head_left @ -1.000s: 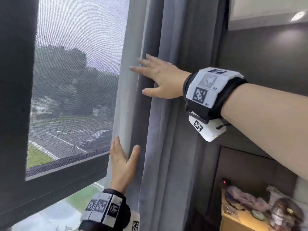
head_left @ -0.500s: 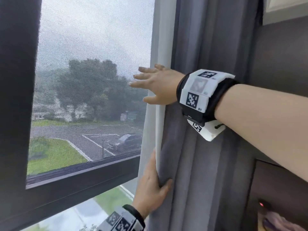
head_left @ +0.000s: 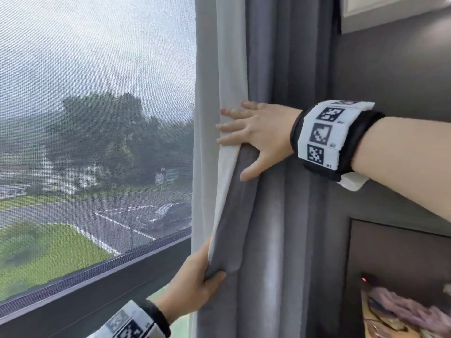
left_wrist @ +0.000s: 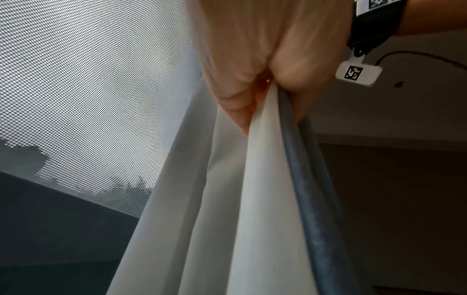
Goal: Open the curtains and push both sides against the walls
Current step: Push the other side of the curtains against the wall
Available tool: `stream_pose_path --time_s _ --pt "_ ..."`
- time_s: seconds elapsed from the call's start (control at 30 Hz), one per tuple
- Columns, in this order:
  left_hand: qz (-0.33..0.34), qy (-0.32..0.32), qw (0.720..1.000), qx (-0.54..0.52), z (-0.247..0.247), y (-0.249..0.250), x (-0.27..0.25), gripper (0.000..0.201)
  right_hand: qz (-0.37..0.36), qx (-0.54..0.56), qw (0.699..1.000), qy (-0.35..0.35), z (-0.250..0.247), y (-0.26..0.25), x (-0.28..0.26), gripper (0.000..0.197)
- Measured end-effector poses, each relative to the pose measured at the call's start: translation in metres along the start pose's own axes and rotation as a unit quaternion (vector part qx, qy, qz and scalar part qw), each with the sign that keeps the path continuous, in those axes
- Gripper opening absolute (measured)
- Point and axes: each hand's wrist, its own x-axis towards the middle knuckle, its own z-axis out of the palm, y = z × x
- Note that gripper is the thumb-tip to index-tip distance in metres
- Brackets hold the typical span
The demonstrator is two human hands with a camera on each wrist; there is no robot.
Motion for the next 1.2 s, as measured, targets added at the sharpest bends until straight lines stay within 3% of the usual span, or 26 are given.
stream_pose_path --time_s 0.13,0.23,0.33,0.47,0.53,0.7,0.83,0.9,0.97,1.03,1.13,1.2 --pt "0.021 -0.031 0.999 -0.014 0.0 0.007 -0.003 0.058 -0.041 -0.102 0.993 -0.036 -0.004 0.009 0.002 0.11" --pt "0.027 -0.07 0.997 -0.014 0.003 0.018 -0.004 0.053 -0.042 -0.133 0.99 -0.022 -0.006 0.007 0.012 0.109" --pt "0.043 -0.106 0.993 -0.04 0.004 0.029 -0.001 0.057 -0.038 -0.124 0.992 -0.01 -0.006 0.005 0.021 0.095" --pt "-0.015 -0.161 0.984 -0.07 -0.014 0.028 0.006 0.052 -0.007 -0.073 0.997 -0.011 -0.001 0.009 0.018 0.07" --pt "-0.034 -0.139 0.988 -0.065 -0.029 0.02 0.013 0.059 0.008 -0.068 0.997 -0.02 0.003 0.012 0.012 0.063" --pt "-0.058 -0.01 0.998 -0.031 -0.062 -0.003 0.06 0.086 0.029 -0.089 0.995 -0.045 0.008 0.019 -0.007 0.051" --pt "-0.144 -0.01 0.986 -0.079 -0.061 -0.014 0.096 0.098 0.04 -0.092 0.994 -0.045 0.007 0.023 -0.018 0.05" --pt "-0.145 -0.03 0.975 -0.168 -0.054 -0.012 0.105 0.099 0.041 -0.092 0.994 -0.045 0.006 0.024 -0.023 0.054" --pt "-0.129 -0.05 0.956 -0.259 -0.044 -0.006 0.109 0.083 0.046 -0.091 0.994 -0.047 0.005 0.025 -0.028 0.064" --pt "-0.121 -0.082 0.948 -0.283 -0.028 0.004 0.108 0.068 0.053 -0.084 0.994 -0.052 0.005 0.026 -0.033 0.085" --pt "-0.088 -0.16 0.96 -0.212 -0.004 0.026 0.103 0.094 0.064 -0.067 0.995 -0.047 0.002 0.027 -0.039 0.115" --pt "-0.065 -0.177 0.968 -0.164 0.01 0.041 0.103 0.113 0.06 -0.048 0.997 -0.03 0.0 0.026 -0.041 0.121"
